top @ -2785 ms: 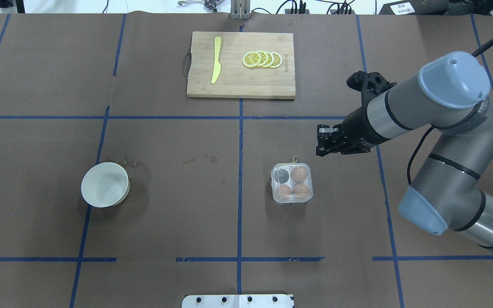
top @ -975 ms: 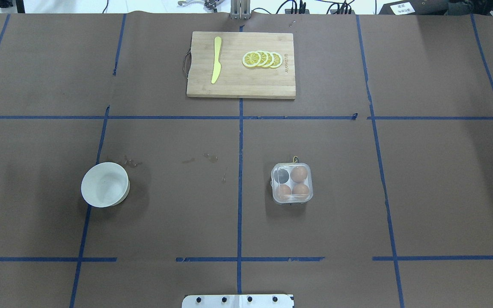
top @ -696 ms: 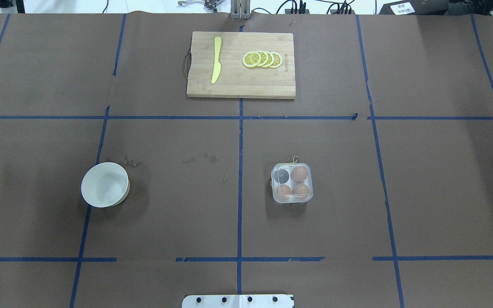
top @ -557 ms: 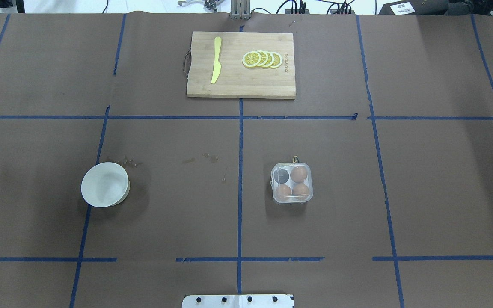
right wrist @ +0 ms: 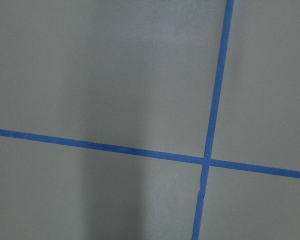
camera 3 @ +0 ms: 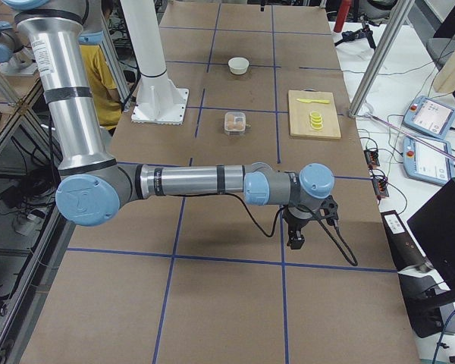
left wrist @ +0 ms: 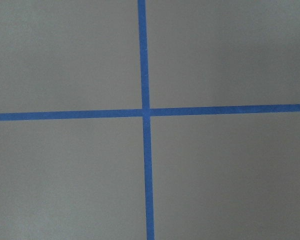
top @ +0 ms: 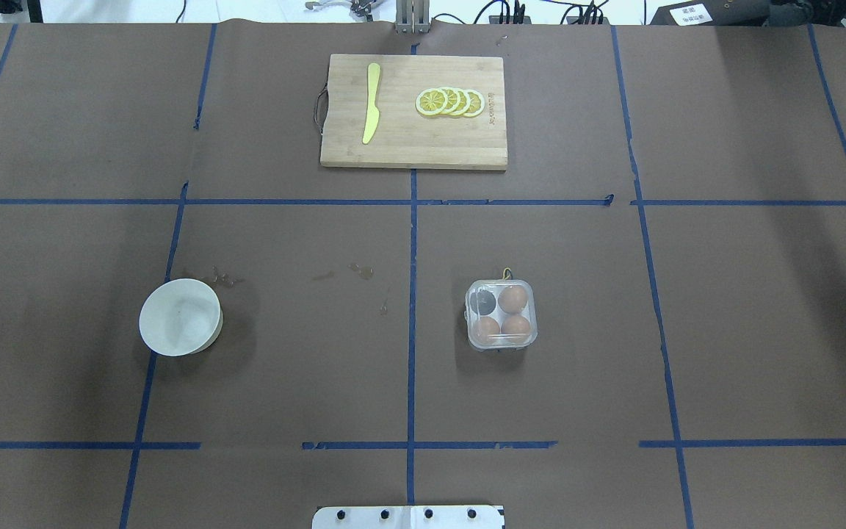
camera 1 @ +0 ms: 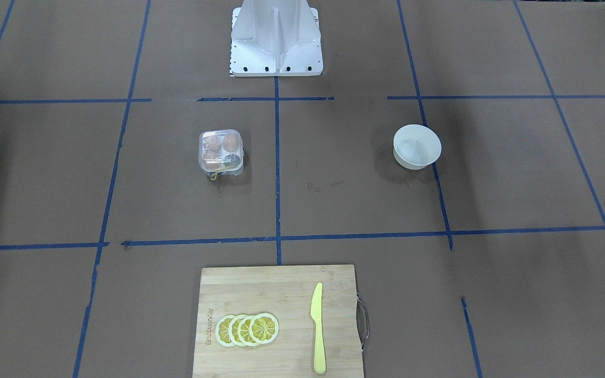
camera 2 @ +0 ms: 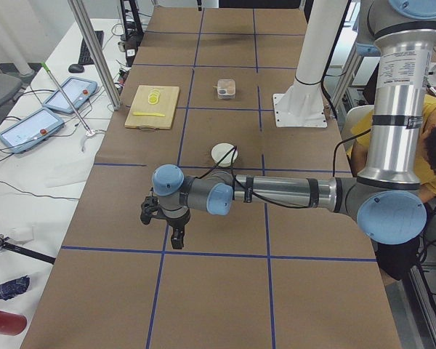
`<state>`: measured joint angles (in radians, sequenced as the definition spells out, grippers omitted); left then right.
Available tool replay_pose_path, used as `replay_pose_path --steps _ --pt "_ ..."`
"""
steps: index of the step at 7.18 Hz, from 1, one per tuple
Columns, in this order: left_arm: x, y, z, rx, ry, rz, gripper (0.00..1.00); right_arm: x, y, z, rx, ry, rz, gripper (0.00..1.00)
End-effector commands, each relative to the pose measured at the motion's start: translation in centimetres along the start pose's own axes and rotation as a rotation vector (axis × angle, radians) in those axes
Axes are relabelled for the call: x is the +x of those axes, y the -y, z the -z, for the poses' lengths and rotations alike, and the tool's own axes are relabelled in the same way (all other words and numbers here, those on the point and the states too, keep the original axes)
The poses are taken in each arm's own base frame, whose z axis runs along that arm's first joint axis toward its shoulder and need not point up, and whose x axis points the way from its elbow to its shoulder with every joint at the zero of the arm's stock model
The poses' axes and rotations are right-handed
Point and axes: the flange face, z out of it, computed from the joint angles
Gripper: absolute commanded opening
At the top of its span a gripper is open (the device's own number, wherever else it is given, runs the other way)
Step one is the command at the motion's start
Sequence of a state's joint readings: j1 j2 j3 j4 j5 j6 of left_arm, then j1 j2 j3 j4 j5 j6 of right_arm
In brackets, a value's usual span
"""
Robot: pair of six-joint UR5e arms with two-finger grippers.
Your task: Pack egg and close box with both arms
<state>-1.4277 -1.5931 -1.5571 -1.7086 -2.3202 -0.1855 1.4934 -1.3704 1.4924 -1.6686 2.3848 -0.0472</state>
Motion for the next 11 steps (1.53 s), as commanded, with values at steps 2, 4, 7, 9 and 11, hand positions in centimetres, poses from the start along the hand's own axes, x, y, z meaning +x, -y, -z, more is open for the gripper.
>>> replay_pose_path --steps 2,4,7,9,11 --pt "-0.7 -0.2 0.3 0.000 0.003 0.018 1.00 0.6 -4.0 -0.9 -0.023 -0.011 -0.018 1.00" --pt "-0.5 -0.1 0.4 -0.002 0.001 0.018 1.00 0.2 -4.9 -0.6 -0.016 -0.011 -0.010 1.00" --pt "-0.4 0.1 0.6 0.004 -0.003 0.015 1.00 0.0 -5.5 -0.4 -0.011 -0.011 -0.005 1.00" --pt "-0.1 0.2 0.8 0.007 -0.008 0.012 1.00 0.0 -5.6 -0.5 -0.013 -0.008 -0.005 1.00" --pt "0.0 0.1 0.5 0.000 -0.041 0.009 1.00 -0.4 -5.6 -0.4 -0.011 -0.008 0.002 1.00"
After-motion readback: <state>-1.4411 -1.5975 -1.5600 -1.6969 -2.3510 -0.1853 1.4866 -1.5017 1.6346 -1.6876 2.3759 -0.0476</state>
